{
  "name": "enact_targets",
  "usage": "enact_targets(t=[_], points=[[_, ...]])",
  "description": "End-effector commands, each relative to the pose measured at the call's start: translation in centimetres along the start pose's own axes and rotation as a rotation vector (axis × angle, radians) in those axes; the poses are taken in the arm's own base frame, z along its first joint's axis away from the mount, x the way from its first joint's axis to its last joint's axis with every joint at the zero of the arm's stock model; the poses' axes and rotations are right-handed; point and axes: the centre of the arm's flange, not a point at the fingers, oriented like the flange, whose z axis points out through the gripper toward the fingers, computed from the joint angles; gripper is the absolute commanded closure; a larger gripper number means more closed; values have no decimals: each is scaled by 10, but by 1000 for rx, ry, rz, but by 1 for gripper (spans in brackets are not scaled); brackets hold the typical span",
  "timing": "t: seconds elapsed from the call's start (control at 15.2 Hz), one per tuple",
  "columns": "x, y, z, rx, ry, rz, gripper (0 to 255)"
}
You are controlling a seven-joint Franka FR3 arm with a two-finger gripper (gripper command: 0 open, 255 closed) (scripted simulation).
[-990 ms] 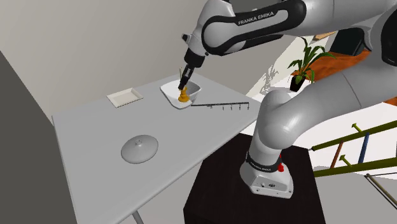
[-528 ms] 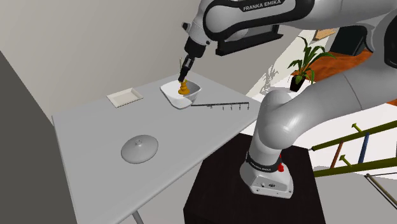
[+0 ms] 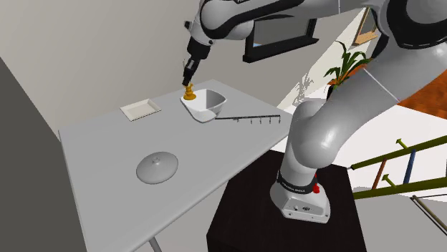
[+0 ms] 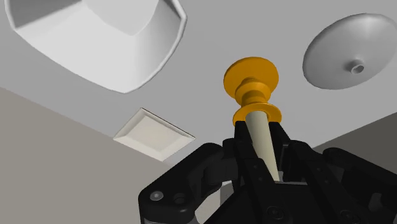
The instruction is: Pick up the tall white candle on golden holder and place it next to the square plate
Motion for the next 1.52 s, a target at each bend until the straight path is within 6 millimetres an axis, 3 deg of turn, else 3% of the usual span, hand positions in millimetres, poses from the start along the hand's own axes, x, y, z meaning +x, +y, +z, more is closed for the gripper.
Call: enact_targets(t=[0.0,1.45], points=[[23,6,10,-1,0,0,255],[274,93,127,-1,0,0,255]])
